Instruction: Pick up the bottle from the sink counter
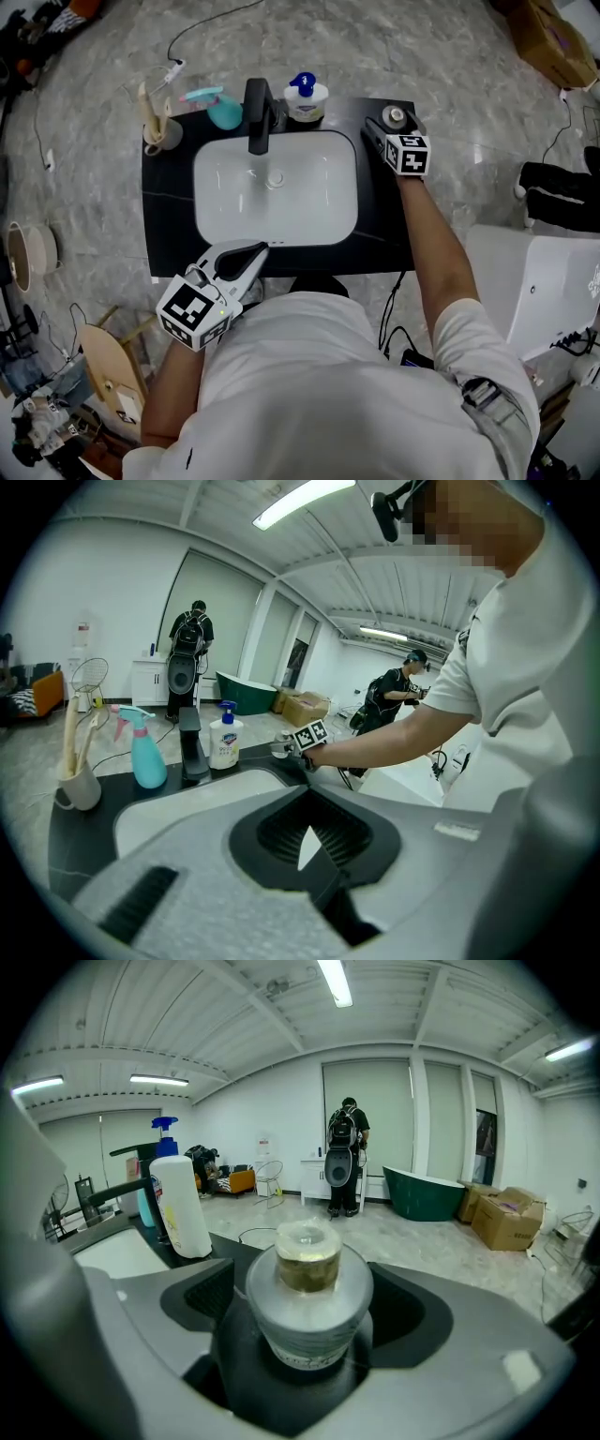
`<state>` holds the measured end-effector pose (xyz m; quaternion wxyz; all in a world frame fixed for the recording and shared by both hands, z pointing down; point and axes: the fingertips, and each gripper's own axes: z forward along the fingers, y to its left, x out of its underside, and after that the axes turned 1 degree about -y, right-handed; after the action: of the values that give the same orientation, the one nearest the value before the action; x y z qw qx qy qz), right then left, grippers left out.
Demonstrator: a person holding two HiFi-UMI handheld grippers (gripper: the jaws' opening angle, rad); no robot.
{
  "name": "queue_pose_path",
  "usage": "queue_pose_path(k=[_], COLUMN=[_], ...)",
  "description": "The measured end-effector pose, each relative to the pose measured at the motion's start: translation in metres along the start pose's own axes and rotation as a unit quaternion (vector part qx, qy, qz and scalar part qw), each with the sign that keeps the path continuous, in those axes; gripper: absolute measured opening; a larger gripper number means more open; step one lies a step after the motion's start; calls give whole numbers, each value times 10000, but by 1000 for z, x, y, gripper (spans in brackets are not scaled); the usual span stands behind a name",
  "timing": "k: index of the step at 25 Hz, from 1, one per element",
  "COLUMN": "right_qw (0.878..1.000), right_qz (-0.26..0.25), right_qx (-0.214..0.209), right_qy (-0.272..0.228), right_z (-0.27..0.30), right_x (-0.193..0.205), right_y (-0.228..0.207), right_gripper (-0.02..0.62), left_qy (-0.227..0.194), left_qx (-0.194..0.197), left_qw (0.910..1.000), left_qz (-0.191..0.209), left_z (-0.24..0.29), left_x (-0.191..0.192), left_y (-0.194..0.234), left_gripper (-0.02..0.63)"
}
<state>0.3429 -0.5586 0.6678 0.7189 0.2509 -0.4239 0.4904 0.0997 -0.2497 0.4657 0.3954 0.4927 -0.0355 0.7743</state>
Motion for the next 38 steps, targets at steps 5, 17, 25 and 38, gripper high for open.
queue_pose_path(k=[5,17,25,38], right_qw=[10000,9995,9994,9992], right_qz=[23,-237,-213,-327], right_qx=[-19,56,55,71], right_qy=[43,200,278,229], right_z=[15,27,24,-10], right_x=[3,8,8,-13], right_y=[1,-3,-6,11], right_gripper=[449,379,342,344], left_qy=[60,100,64,-84], left_qx=[-92,-111,-83,23], left_qw=[9999,9999,9999,9999], left_qz=[-67,-48,-13,52], left_z=[-3,1,-5,-30], left_x=[3,3,4,14], left_y=[6,14,13,2], left_gripper=[5,5,5,5])
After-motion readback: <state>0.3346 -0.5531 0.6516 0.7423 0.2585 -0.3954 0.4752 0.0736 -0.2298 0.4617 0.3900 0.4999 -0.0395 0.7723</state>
